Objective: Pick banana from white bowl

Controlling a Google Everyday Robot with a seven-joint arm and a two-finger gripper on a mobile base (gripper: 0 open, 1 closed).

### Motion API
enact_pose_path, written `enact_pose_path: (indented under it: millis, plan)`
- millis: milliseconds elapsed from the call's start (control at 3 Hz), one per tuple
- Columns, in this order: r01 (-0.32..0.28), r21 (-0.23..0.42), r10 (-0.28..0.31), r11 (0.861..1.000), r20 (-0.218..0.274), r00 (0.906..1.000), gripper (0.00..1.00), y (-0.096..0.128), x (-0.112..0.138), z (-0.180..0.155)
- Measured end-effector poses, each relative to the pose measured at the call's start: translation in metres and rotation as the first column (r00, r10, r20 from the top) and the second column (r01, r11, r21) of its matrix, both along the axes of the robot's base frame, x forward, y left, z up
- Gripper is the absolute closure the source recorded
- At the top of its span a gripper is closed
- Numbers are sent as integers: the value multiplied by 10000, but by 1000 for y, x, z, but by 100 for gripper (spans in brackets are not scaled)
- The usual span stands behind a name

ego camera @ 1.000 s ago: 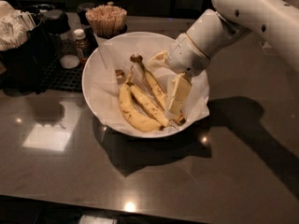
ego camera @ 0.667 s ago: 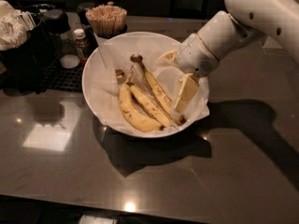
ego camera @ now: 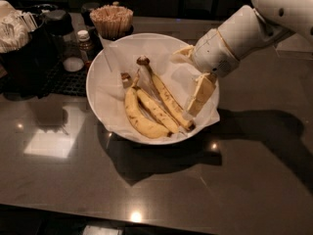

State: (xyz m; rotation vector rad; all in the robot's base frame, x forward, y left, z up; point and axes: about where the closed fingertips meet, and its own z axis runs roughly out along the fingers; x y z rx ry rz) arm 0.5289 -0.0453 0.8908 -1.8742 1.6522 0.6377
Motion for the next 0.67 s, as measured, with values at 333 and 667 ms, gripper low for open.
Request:
enact_pose_path:
  millis: [333, 667]
  plan:
    - [-687, -280, 691, 9972, 165, 9975, 0, 17, -6, 5]
    - [-1187, -562, 1198, 9913, 168, 9927, 0, 32, -9, 5]
